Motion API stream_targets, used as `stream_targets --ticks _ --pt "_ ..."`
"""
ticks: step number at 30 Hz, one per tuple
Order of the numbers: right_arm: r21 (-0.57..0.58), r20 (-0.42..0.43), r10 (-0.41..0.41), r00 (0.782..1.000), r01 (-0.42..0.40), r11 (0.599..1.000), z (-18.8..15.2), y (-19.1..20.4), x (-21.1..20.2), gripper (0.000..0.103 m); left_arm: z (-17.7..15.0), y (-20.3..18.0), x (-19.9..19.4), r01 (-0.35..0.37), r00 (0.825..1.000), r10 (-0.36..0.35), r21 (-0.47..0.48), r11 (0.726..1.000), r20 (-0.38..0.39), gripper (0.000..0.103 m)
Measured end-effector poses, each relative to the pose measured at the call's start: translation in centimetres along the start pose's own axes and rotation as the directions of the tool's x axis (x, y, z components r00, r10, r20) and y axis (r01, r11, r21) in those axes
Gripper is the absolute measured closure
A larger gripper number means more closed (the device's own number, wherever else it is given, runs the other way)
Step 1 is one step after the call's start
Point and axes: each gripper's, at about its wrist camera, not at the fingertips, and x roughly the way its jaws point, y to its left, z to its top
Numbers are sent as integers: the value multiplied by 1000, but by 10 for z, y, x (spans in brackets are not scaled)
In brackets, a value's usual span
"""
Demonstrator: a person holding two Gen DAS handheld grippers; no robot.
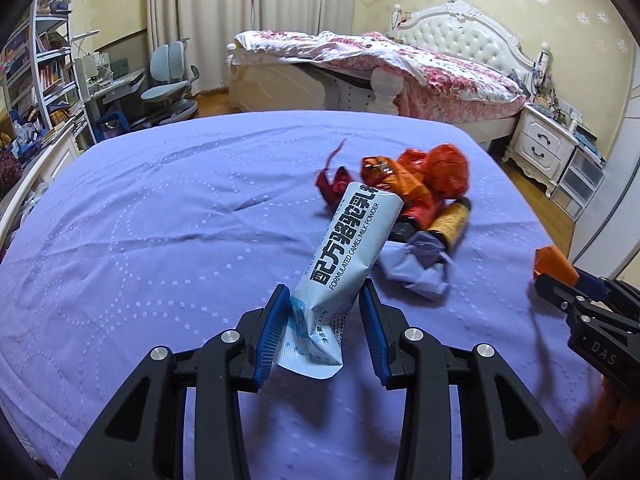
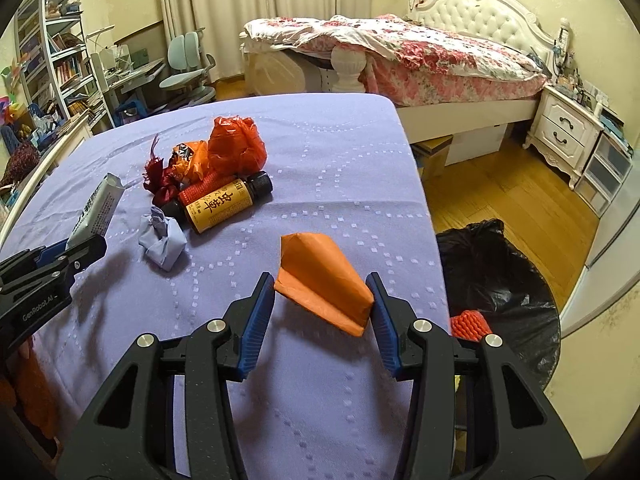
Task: Collect trash
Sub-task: 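Carry the orange wrapper and white packet over the bin, releasing the wrapper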
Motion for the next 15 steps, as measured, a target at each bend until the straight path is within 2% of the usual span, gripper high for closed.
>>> stream_targets --ticks 7,15 --pt "37 50 -44 998 42 998 -8 -25 -29 57 1 -42 -14 61 997 -63 52 997 42 64" --pt "96 77 -124 989 116 989 -18 -65 -50 57 8 -97 -12 140 988 -147 116 983 51 64"
